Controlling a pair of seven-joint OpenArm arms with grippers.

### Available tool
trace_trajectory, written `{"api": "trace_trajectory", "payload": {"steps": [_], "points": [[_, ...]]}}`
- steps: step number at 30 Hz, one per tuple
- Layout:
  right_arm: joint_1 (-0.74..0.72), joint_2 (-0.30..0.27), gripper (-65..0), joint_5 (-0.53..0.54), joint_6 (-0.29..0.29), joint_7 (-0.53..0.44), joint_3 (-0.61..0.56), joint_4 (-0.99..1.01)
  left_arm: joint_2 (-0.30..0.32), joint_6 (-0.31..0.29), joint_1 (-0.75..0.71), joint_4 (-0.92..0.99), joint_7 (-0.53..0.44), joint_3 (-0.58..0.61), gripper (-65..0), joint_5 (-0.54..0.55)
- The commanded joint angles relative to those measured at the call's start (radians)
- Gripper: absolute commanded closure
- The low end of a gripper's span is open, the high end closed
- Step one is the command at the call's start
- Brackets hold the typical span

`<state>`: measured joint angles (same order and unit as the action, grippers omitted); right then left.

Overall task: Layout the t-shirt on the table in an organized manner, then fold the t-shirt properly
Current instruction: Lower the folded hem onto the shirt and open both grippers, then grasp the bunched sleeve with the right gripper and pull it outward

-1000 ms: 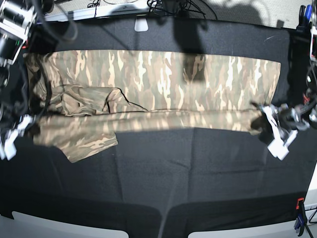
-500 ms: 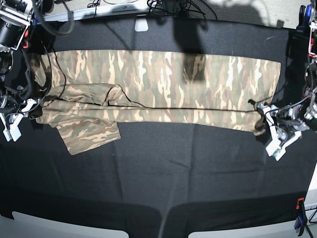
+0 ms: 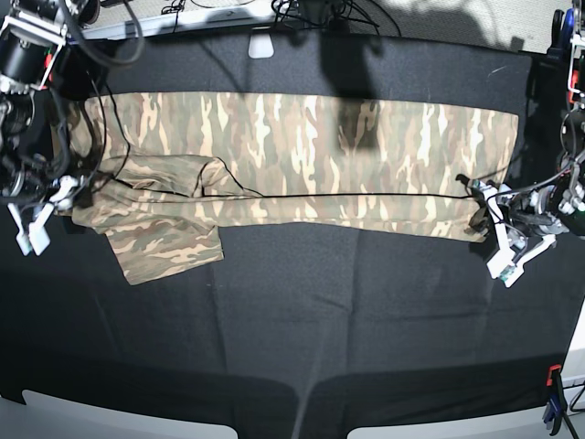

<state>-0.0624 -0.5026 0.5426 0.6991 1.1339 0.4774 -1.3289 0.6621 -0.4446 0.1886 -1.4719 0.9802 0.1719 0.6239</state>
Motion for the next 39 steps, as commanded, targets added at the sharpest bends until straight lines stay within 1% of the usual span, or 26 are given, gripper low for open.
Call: {"api": "trace_trajectory", "payload": {"steps": [1, 5, 10, 14, 15, 17, 19, 21, 22, 24, 25, 29, 31, 33, 36, 39], "points": [[-0.018, -0.024, -35.6, 0.005, -0.001, -0.014, 0.006, -0.017, 0.020, 0.008, 0.022, -0.014, -0.012, -0.009, 0.0, 0.005], [-0.044, -0.042, -35.6, -0.002, -0.001, -0.013, 0.008, -0.018, 0.020, 0.008, 0.022, -0.014, -0.012, -0.009, 0.0, 0.005], [-0.078, -0.079, -35.6, 0.115, -0.001, -0.013, 0.008, -0.019, 0.020, 0.007, 0.022, -0.014, -0.012, -0.009, 0.0, 0.005], [-0.088, -0.090, -35.6, 0.122, -0.001, -0.016, 0.008, -0.019, 0.020, 0.007, 0.022, -0.014, -0.012, -0.009, 0.0, 0.005], [-0.091, -0.093, -35.6, 0.124, -0.001, -0.031, 0.008, -0.019, 0.020, 0.007, 0.022, -0.014, -0.012, -0.009, 0.0, 0.005], [-0.099, -0.093, -35.6, 0.121, -0.001, -0.106, 0.008, -0.019, 0.020, 0.008, 0.022, -0.014, -0.012, -0.009, 0.0, 0.005], [-0.104, -0.084, -35.5, 0.111, -0.001, -0.246, 0.007, -0.019, 0.020, 0.008, 0.022, -0.014, -0.012, -0.009, 0.0, 0.005], [-0.114, -0.054, -35.5, 0.057, -0.001, -0.391, 0.007, -0.010, 0.020, 0.007, 0.022, -0.014, -0.016, -0.009, 0.0, 0.006], [-0.130, -0.032, -35.1, 0.019, -0.001, -0.431, 0.007, 0.004, 0.020, 0.007, 0.022, -0.014, -0.016, -0.009, 0.0, 0.006], [-0.180, 0.016, -32.1, -0.077, -0.019, -0.443, 0.007, 0.050, 0.020, 0.007, 0.022, -0.014, -0.016, -0.009, 0.0, 0.005], [-0.209, 0.037, -30.9, -0.127, -0.019, -0.444, 0.007, 0.079, 0.020, 0.007, 0.022, -0.014, -0.016, -0.008, 0.0, 0.005], [-0.342, 0.103, -31.0, -0.249, -0.019, -0.458, 0.007, 0.205, 0.020, 0.008, 0.022, -0.014, -0.016, -0.009, 0.0, 0.005], [-0.401, 0.120, -31.0, -0.294, -0.019, -0.501, 0.006, 0.280, 0.020, 0.008, 0.022, -0.014, -0.016, -0.008, 0.0, 0.006], [-0.454, 0.126, -31.0, -0.357, -0.019, -0.554, 0.006, 0.377, 0.020, 0.008, 0.022, -0.014, -0.016, -0.009, 0.0, 0.006], [-0.523, 0.122, -31.0, -0.453, -0.065, -0.598, 0.006, 0.541, 0.020, 0.008, 0.022, -0.014, -0.015, -0.009, 0.0, 0.006], [-0.562, 0.124, -31.0, -0.517, -0.072, -0.642, 0.006, 0.683, 0.020, 0.008, 0.022, -0.014, -0.016, -0.008, 0.0, 0.006]]}}
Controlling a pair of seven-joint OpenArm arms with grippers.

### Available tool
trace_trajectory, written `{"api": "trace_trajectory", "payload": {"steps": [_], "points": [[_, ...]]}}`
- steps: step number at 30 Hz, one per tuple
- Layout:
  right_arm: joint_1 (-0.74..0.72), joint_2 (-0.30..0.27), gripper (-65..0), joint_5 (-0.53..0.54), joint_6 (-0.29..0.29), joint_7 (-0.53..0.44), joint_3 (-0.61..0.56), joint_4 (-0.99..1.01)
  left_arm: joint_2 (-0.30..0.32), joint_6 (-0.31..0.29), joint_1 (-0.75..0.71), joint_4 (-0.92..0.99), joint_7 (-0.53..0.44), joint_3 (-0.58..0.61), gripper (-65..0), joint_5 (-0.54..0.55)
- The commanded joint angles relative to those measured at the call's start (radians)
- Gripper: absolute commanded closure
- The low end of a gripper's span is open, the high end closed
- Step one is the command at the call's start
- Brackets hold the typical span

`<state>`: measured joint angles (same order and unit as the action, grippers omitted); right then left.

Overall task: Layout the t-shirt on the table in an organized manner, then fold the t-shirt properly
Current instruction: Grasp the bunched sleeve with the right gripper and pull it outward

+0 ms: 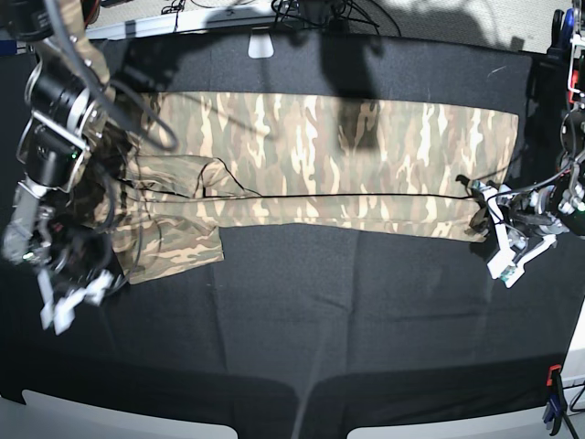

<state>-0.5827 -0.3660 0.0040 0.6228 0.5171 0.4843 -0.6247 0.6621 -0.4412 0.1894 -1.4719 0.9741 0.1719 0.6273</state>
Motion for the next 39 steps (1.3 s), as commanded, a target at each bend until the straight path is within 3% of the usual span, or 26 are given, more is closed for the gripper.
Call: {"api": "trace_trajectory", "payload": {"steps": [1, 8, 17, 20, 24, 27, 30, 34, 39], "points": [[-0.047, -0.013, -31.0, 0.008, 0.005, -0.037, -0.001, 0.016, 0.020, 0.004, 0.022, -0.014, -0.010, -0.009, 0.0, 0.003], [-0.040, -0.002, -31.0, -0.009, 0.005, -0.037, -0.001, 0.089, 0.020, 0.004, 0.022, -0.014, -0.029, -0.009, 0.0, 0.005], [-0.041, 0.065, -30.9, -0.009, 0.006, -0.017, -0.002, 0.089, 0.020, 0.004, 0.024, -0.014, -0.032, -0.009, 0.0, 0.005], [-0.042, 0.069, -22.3, -0.009, 0.006, 0.001, -0.002, 0.089, 0.020, 0.004, 0.024, -0.014, -0.032, -0.008, 0.0, 0.005], [-0.046, 0.063, -2.2, 0.008, 0.006, 0.031, -0.001, 0.086, 0.020, 0.004, 0.024, -0.014, -0.032, -0.008, 0.0, 0.005], [-0.049, 0.058, 0.0, 0.077, 0.015, 0.081, -0.001, 0.059, 0.020, 0.004, 0.024, -0.014, -0.032, -0.009, 0.0, 0.005], [-0.048, 0.058, 0.0, 0.161, 0.075, 0.159, -0.001, -0.002, 0.020, 0.004, 0.024, -0.014, -0.032, -0.008, 0.0, 0.005], [-0.039, 0.059, 0.0, 0.279, 0.075, 0.294, -0.001, -0.116, 0.020, 0.004, 0.024, -0.014, -0.032, -0.009, 0.0, 0.005], [0.044, 0.059, 0.0, 0.397, 0.075, 0.358, -0.001, -0.308, 0.020, 0.004, 0.024, -0.014, -0.032, -0.008, 0.0, 0.005]]}}
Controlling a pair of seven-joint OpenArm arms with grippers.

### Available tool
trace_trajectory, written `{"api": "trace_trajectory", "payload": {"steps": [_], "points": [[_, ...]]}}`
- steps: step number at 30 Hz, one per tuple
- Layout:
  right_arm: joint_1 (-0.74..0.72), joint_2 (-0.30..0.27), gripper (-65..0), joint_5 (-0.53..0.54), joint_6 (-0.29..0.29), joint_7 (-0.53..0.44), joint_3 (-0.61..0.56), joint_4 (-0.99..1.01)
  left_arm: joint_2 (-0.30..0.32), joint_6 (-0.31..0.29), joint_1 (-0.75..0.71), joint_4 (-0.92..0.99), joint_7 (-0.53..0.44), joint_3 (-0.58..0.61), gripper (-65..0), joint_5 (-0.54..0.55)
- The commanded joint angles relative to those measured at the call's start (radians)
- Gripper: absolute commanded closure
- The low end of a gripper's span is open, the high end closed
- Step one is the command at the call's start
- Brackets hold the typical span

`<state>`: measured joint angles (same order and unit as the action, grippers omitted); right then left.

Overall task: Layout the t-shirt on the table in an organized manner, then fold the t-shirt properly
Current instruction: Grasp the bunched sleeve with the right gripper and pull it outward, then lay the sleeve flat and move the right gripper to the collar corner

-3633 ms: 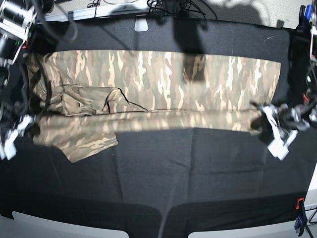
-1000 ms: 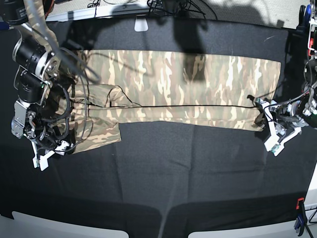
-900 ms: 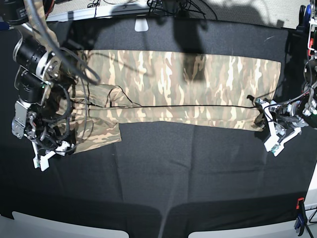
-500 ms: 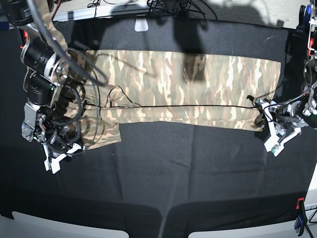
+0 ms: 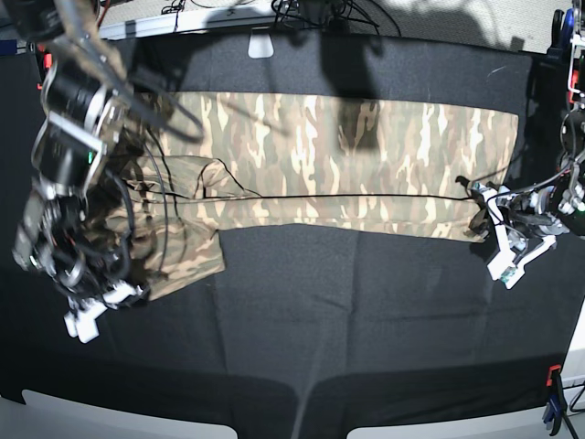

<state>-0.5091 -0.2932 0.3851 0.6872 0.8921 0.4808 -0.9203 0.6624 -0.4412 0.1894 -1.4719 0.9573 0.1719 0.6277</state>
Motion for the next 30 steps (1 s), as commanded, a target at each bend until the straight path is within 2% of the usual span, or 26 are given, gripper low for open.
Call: {"api": "trace_trajectory", "payload": {"steps": [1, 10, 11, 15, 19, 25, 30], "points": [[-0.003, -0.014, 0.0, 0.055, 0.011, 0.011, 0.002, -0.060, 0.020, 0.004, 0.024, -0.014, -0.016, -0.009, 0.0, 0.004], [0.327, -0.014, 0.0, 0.441, 0.011, 0.235, 0.002, -0.607, 0.020, 0.004, 0.024, -0.014, -0.039, -0.009, 0.0, 0.003], [0.374, -0.014, 0.0, 0.460, 0.011, 0.234, 0.002, -0.674, 0.019, 0.004, 0.024, -0.014, -0.043, -0.009, 0.0, 0.001], [0.562, -0.014, 0.0, 0.468, 0.011, 0.234, 0.002, -0.906, 0.020, 0.004, 0.024, -0.014, -0.045, -0.009, 0.0, 0.001], [0.735, -0.014, 0.0, 0.468, 0.011, 0.234, 0.004, -1.053, 0.020, 0.004, 0.024, -0.014, -0.045, -0.009, 0.0, 0.001], [0.948, -0.014, 0.0, 0.468, 0.011, 0.234, 0.004, -1.162, 0.020, 0.004, 0.024, -0.014, -0.044, -0.009, 0.0, 0.000], [1.070, -0.014, 0.0, 0.467, 0.011, 0.234, 0.004, -1.189, 0.020, 0.004, 0.024, -0.014, -0.044, -0.008, 0.0, 0.001]]}}
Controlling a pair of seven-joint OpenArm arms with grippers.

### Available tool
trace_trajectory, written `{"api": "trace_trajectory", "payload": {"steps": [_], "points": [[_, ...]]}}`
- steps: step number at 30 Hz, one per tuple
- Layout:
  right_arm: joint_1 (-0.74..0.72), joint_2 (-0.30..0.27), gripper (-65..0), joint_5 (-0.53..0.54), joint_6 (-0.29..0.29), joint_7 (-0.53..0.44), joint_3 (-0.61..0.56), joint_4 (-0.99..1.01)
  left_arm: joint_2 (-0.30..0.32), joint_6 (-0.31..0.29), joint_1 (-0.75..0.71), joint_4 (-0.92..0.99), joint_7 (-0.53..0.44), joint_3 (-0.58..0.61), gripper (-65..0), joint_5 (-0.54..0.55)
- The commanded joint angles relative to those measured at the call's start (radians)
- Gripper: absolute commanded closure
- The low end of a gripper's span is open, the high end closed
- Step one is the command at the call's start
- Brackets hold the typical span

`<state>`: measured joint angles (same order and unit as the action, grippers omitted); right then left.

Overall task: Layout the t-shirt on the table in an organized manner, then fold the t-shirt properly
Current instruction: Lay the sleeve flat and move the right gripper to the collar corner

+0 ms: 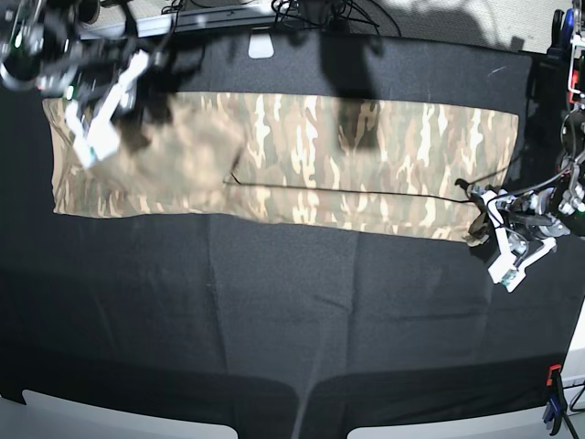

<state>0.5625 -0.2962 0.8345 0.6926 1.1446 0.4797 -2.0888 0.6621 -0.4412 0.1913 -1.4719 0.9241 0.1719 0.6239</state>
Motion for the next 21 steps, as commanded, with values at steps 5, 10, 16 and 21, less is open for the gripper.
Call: {"api": "trace_trajectory", "payload": {"steps": [5, 10, 16, 21], "points": [[0.090, -0.012, 0.0, -0.030, 0.006, -0.018, 0.005, -0.023, 0.026, 0.004, 0.022, -0.014, -0.012, -0.009, 0.0, 0.005], [0.141, -0.012, 0.0, -0.076, 0.006, -0.018, 0.008, -0.023, 0.043, 0.000, 0.022, -0.014, -0.013, -0.009, 0.0, 0.005], [0.142, -0.012, 0.0, -0.072, 0.006, -0.027, 0.024, -0.023, 0.073, -0.138, 0.022, -0.014, -0.011, -0.008, 0.0, 0.006], [0.142, -0.012, 0.0, -0.072, 0.006, -0.029, 0.024, -0.023, 0.076, -0.183, 0.021, -0.014, 0.031, -0.008, -6.5, 0.079]]}}
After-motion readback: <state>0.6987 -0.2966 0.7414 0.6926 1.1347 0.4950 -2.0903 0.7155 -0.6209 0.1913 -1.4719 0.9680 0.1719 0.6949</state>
